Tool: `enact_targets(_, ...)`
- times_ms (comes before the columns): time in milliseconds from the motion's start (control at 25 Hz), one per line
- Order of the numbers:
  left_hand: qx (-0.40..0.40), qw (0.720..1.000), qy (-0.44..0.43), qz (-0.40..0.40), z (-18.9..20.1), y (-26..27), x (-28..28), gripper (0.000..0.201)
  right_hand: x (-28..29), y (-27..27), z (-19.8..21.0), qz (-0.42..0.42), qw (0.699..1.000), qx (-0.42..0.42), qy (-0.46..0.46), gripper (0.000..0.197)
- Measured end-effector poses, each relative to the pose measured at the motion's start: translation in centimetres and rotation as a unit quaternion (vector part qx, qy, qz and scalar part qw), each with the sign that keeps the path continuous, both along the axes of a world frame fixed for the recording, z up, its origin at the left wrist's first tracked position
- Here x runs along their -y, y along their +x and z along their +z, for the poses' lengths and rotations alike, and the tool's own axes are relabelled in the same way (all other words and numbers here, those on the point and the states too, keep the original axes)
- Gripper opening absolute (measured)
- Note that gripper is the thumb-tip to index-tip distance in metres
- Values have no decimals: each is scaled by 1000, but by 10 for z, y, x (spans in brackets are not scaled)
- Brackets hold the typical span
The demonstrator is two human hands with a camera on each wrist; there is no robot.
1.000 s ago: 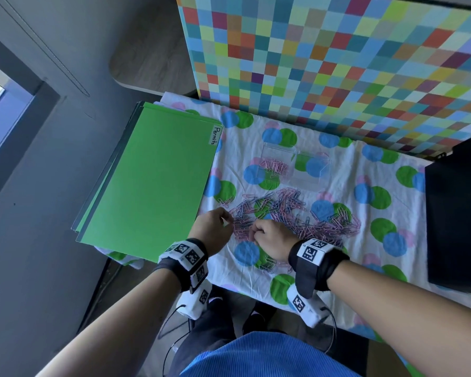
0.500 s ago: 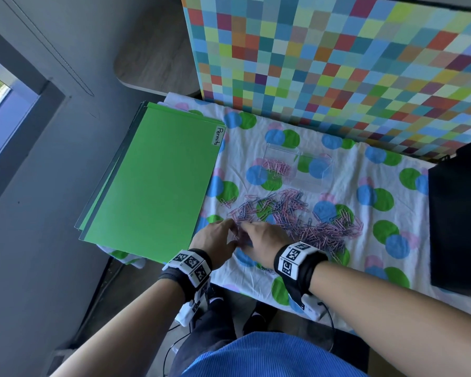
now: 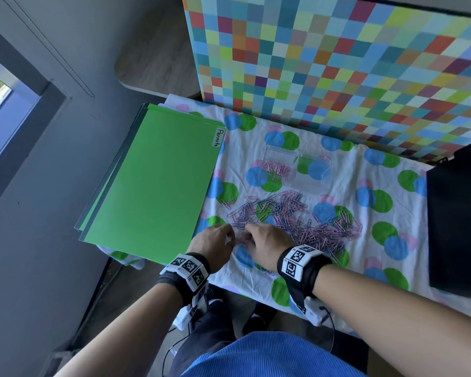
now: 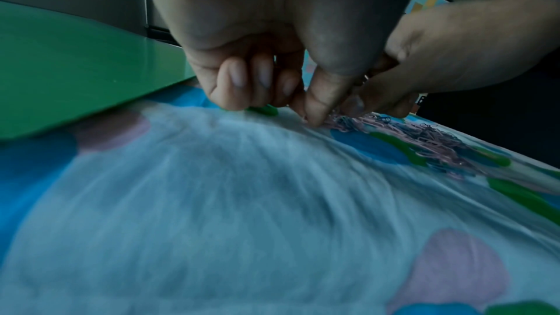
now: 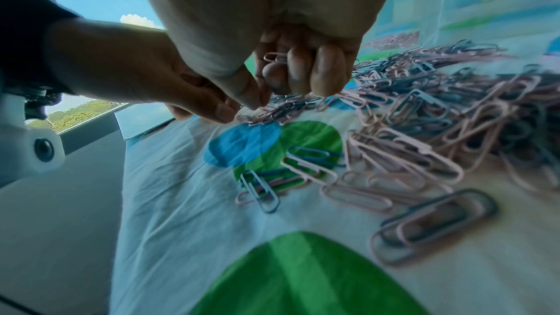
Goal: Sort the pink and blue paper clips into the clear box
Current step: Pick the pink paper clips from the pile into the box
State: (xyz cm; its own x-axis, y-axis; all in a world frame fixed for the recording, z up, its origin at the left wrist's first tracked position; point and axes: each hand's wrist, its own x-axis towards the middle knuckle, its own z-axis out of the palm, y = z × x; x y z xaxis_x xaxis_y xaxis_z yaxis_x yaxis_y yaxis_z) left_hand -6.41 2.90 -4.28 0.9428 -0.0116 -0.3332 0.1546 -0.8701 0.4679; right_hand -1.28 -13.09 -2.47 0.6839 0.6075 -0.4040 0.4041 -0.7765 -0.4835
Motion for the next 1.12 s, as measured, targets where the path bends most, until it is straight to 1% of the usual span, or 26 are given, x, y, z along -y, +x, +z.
enact_targets(80, 7, 1000, -29, -8, 2, 0, -1, 7, 4, 2, 3, 10, 1000, 5, 3, 6)
enact_targets(200, -13, 993, -113, 33, 5, 0, -8, 3, 8, 6, 7, 24, 999, 31, 9, 7)
enact_targets(360, -64, 985, -158, 40, 9, 1, -19, 4, 12, 12, 10, -11, 998, 48, 26, 10)
enact_targets(400, -76, 976, -193, 66, 12, 2, -20, 7, 12, 12, 11, -23, 998, 39, 42, 9)
enact_targets(440, -89, 957, -253, 113, 15, 3, -19, 12, 11, 11, 13, -35, 997, 24, 65, 8)
enact_targets(520, -115, 893, -377, 217, 20, 7, -14, 22, 4, 9, 17, -52, 992, -2, 113, 6)
enact_targets(560, -122, 864, -417, 254, 19, 10, -10, 23, 0, 8, 20, -58, 990, -9, 130, 6)
enact_targets(640, -134, 819, -470, 301, 16, 13, -2, 21, -10, 5, 25, -59, 987, -9, 150, 6)
enact_targets(720, -139, 782, -511, 329, 16, 17, 7, 23, -16, 4, 29, -39, 989, -3, 144, 9)
enact_targets(760, -135, 768, -525, 342, 17, 18, 10, 26, -18, 5, 31, -28, 991, 0, 132, 8)
enact_targets(840, -121, 750, -535, 370, 20, 22, 16, 33, -20, 7, 35, -15, 994, 4, 108, 12)
enact_targets(880, -121, 738, -538, 388, 20, 25, 19, 33, -21, 7, 37, -16, 995, 5, 99, 15)
enact_targets(920, -127, 719, -549, 407, 20, 27, 21, 31, -22, 8, 38, -22, 995, 6, 93, 17)
enact_targets(1040, -159, 647, -596, 448, 14, 33, 28, 25, -28, 9, 45, -34, 995, -2, 91, 21)
enact_targets(1120, -161, 614, -621, 460, 14, 39, 33, 26, -30, 10, 51, -32, 995, -3, 99, 27)
